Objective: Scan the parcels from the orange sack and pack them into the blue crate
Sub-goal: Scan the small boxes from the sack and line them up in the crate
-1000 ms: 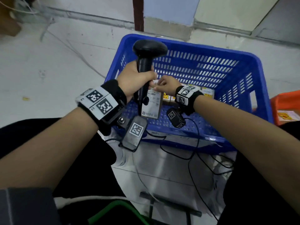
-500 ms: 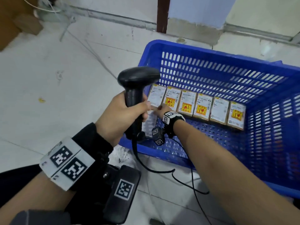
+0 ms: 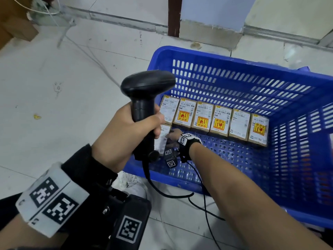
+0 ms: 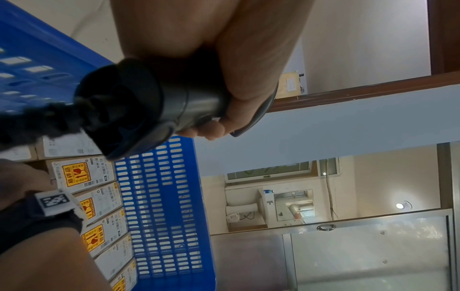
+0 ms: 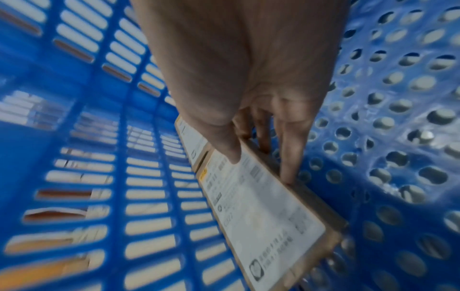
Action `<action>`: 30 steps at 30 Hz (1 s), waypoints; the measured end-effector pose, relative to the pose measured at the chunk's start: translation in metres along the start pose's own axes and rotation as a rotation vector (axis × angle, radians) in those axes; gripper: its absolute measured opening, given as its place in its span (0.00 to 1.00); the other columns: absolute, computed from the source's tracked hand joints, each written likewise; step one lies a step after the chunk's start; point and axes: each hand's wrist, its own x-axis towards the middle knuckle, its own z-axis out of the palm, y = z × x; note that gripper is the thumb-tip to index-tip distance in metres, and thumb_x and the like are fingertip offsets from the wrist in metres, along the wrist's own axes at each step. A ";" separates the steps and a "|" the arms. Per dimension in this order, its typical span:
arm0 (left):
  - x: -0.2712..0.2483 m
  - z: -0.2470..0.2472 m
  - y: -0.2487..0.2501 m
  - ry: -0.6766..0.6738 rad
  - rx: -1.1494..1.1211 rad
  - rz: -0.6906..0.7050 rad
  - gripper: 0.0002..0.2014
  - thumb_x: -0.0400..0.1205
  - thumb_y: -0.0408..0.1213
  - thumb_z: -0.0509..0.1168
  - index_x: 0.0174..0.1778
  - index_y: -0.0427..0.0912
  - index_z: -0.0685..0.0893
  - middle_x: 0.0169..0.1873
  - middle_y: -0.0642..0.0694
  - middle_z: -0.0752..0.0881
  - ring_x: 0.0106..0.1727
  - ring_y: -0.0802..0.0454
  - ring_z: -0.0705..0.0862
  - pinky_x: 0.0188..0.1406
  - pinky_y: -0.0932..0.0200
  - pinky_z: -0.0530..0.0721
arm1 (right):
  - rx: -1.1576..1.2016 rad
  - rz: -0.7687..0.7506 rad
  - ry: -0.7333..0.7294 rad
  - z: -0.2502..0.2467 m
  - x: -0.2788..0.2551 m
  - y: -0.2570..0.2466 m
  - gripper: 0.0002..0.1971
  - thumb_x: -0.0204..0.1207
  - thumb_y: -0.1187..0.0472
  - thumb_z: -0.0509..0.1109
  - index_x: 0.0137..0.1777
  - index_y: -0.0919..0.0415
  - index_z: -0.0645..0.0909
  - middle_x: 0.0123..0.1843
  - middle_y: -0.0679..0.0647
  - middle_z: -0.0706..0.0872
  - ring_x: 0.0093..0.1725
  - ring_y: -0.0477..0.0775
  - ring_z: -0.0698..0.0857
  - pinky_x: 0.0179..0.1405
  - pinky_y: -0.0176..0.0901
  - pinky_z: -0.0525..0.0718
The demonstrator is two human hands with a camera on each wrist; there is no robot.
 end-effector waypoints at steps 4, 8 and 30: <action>0.000 0.001 -0.002 -0.002 0.007 -0.001 0.10 0.73 0.37 0.69 0.47 0.38 0.80 0.31 0.41 0.80 0.33 0.49 0.77 0.35 0.58 0.78 | 0.170 -0.019 0.007 -0.006 -0.022 -0.009 0.19 0.80 0.76 0.64 0.66 0.59 0.70 0.44 0.60 0.81 0.36 0.57 0.81 0.41 0.52 0.91; 0.002 0.005 0.000 -0.003 0.012 0.013 0.08 0.74 0.35 0.70 0.47 0.39 0.80 0.33 0.39 0.81 0.31 0.52 0.78 0.33 0.60 0.79 | -0.036 0.021 0.004 -0.008 -0.019 -0.015 0.16 0.79 0.63 0.68 0.64 0.59 0.71 0.49 0.63 0.83 0.36 0.59 0.82 0.30 0.44 0.83; -0.036 0.256 0.030 -0.579 0.194 0.194 0.06 0.80 0.23 0.67 0.44 0.38 0.78 0.30 0.47 0.79 0.25 0.56 0.78 0.28 0.62 0.79 | 0.247 -0.397 0.363 -0.305 -0.352 0.096 0.08 0.84 0.68 0.62 0.43 0.60 0.77 0.36 0.56 0.81 0.28 0.45 0.83 0.29 0.33 0.80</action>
